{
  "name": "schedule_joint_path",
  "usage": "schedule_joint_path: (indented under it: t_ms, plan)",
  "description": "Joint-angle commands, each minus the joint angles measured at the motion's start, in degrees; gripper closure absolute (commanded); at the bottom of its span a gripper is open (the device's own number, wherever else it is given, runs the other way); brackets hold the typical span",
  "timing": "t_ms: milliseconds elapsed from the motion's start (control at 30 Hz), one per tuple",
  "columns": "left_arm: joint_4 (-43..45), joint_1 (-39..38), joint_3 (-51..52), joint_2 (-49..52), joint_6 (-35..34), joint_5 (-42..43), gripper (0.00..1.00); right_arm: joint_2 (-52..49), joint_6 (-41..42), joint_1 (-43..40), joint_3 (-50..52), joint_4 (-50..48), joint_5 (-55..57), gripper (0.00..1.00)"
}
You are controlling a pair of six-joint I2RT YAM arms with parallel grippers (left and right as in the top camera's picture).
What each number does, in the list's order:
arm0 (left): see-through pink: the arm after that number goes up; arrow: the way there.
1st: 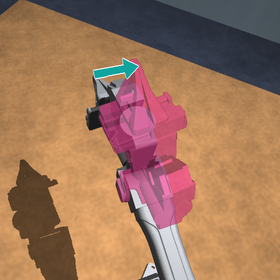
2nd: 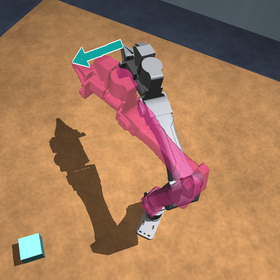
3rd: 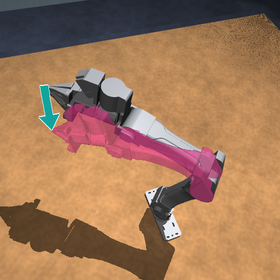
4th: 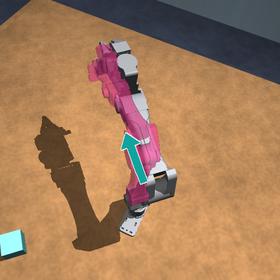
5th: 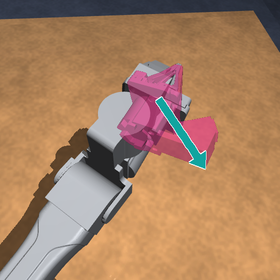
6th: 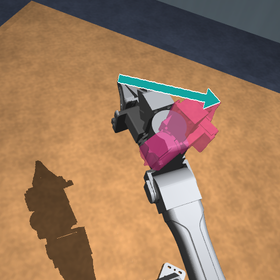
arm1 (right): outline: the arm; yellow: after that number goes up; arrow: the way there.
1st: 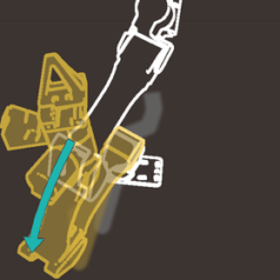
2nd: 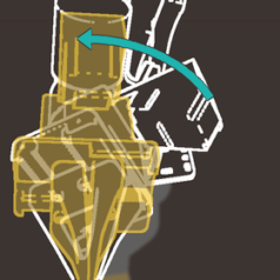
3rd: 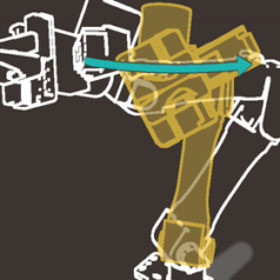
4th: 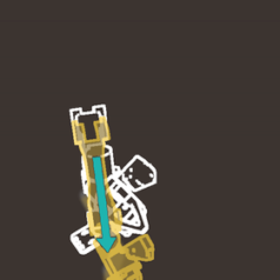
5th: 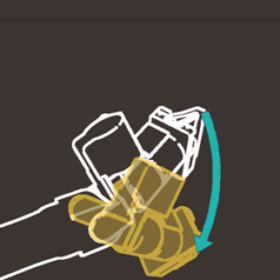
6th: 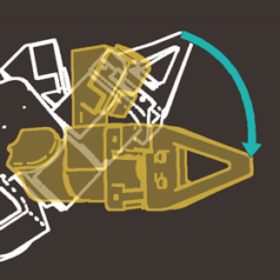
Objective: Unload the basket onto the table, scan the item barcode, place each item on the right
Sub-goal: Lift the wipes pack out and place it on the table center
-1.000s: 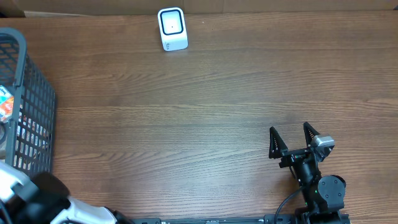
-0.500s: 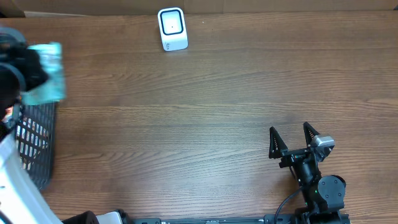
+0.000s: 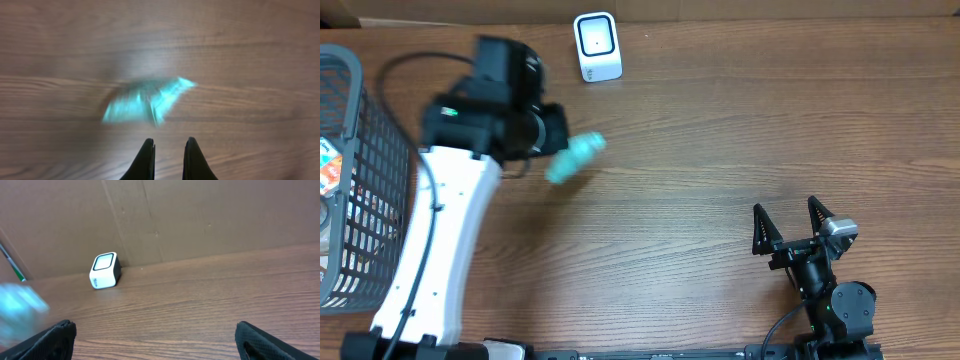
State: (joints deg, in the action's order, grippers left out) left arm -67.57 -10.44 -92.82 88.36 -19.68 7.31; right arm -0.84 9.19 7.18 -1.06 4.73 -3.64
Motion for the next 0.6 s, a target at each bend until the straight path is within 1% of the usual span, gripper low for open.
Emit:
schedule_joint_path:
  t_ms: [0,67,233,333,500,533,567]
  plan:
    - [6.0,-3.4,10.3,-0.6,-11.7,0.3,0.96,0.7,-0.1,0.3,0.6,-0.2,-0.1,0.00]
    - [10.6,-4.5,15.3,-0.6,-14.3,1.1,0.96,0.7,-0.1,0.3,0.6,-0.2,-0.1,0.00]
    - [20.7,-5.7,24.0,-0.5,-15.7,3.5,0.96,0.7,-0.1,0.3,0.6,-0.2,-0.1,0.00]
    - [22.3,-5.8,24.7,-0.5,-15.3,3.1,0.96,0.7,-0.1,0.3,0.6,-0.2,-0.1,0.00]
    - [23.3,-5.3,23.2,-0.8,-11.9,3.1,0.96,0.7,-0.1,0.3,0.6,-0.2,-0.1,0.00]
    - [22.6,-4.9,22.0,-0.9,-10.5,3.1,0.95,0.7,-0.1,0.3,0.6,-0.2,-0.1,0.00]
    - [21.7,-4.5,20.7,-0.9,-9.4,3.0,0.92,0.7,-0.1,0.3,0.6,-0.2,-0.1,0.00]
